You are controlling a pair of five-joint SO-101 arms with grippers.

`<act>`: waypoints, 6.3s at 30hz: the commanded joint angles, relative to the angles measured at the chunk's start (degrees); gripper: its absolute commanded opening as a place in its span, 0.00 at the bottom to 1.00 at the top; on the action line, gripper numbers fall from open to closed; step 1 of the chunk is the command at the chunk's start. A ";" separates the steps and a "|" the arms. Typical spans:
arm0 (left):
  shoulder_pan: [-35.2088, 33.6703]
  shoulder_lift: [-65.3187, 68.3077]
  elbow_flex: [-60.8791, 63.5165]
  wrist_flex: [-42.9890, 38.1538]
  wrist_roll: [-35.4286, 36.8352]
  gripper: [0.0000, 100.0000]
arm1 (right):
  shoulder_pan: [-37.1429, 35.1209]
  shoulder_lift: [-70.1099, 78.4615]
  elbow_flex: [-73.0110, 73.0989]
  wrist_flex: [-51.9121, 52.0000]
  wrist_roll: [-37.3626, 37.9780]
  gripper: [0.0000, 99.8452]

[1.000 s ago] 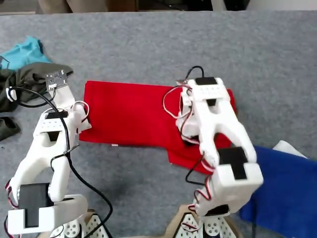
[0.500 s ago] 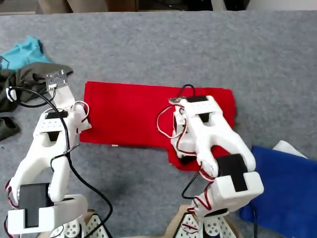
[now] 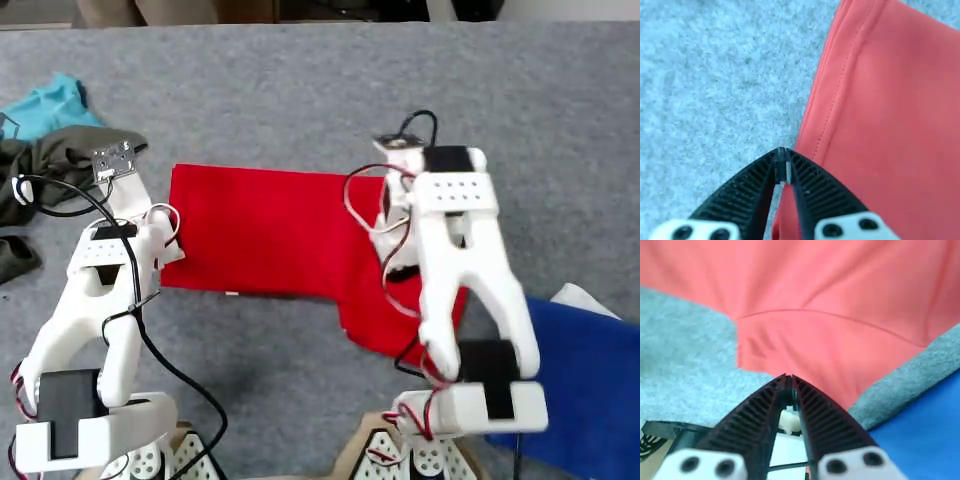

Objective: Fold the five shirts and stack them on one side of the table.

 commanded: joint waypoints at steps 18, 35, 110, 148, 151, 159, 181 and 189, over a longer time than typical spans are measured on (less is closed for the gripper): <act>3.43 17.10 -32.35 1.93 0.62 0.02 | 10.07 33.71 -42.33 -10.37 -2.64 0.01; 2.20 51.74 -73.49 22.86 0.53 0.02 | 10.15 72.66 -95.60 -1.32 -2.37 0.01; -2.55 8.22 -10.90 5.27 0.70 0.02 | -5.23 -34.77 45.93 -22.77 61.80 0.29; -2.29 9.27 -11.78 7.30 0.62 0.02 | 0.75 -20.53 47.60 -46.15 64.88 0.06; -2.29 9.27 -11.78 7.30 0.62 0.02 | 0.75 -20.53 46.46 -46.15 64.88 0.02; -2.20 9.27 -11.78 7.30 0.62 0.02 | 1.19 -20.70 36.00 -37.89 64.62 0.00; -2.20 9.27 -11.78 7.30 0.62 0.02 | 1.27 5.41 -2.77 -30.42 71.03 0.00; -2.11 9.27 -11.78 7.30 0.62 0.02 | -2.15 7.87 -5.49 -30.68 72.35 0.17</act>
